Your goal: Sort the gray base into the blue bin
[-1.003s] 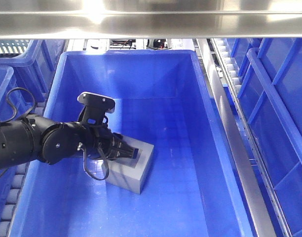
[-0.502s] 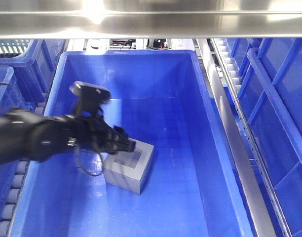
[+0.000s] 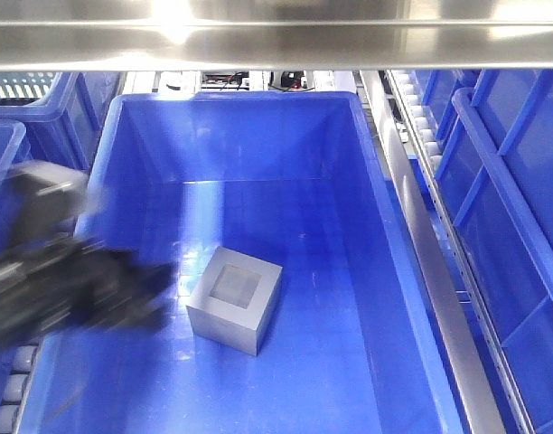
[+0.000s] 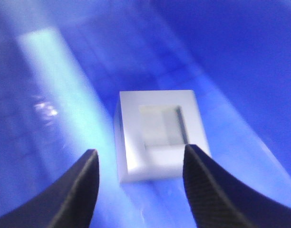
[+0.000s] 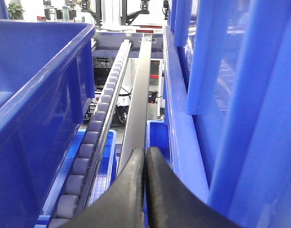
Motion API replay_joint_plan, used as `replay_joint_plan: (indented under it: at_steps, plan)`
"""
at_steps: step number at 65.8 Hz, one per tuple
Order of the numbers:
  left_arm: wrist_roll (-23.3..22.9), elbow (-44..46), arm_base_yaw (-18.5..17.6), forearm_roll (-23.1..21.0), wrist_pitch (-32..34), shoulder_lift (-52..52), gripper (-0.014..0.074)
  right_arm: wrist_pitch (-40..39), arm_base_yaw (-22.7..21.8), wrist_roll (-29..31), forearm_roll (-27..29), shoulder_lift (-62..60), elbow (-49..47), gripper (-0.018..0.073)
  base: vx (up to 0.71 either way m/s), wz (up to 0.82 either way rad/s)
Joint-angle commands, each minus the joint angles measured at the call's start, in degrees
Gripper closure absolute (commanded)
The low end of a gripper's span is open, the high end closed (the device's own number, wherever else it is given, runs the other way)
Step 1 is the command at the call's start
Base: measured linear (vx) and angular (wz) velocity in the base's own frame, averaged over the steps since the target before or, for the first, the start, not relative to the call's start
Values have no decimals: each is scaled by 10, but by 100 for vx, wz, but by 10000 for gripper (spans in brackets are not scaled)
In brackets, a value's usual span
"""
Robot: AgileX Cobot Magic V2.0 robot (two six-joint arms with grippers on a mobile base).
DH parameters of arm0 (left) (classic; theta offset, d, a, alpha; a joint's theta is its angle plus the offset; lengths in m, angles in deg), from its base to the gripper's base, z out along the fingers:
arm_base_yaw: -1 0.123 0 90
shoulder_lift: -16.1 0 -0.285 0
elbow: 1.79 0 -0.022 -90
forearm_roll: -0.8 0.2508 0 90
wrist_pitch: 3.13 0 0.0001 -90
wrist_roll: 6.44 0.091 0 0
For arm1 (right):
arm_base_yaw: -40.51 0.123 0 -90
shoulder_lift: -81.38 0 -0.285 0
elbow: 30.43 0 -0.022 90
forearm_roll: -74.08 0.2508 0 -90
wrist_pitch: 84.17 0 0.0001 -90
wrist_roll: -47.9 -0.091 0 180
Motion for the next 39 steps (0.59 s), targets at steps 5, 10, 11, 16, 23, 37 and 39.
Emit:
replay_joint_plan:
  at_steps: [5,10,11,16,23,37,39]
  plan:
    - [0,-39,-3,-2,29,127,208,-45,-3,3,-6,-7,8,568,0,0]
    - [0,-66,-3,-2,16,197,208,-45,-3,3,-6,-7,8,568,0,0]
    - [0,-69,-3,-2,13,208,208,-45,-3,3,-6,-7,8,568,0,0]
    - [8,-88,-3,0,-11,275,208,-45,-3,3,-6,-7,8,568,0,0]
    - [48,-102,-3,0,-46,358,208,-45,-3,3,-6,-7,8,568,0,0]
    - [76,-106,-3,-1,-108,488,218,-45,-3,3,-6,-7,8,568,0,0]
    - [76,-106,-3,-2,-117,503,225,-45,-3,3,-6,-7,8,568,0,0]
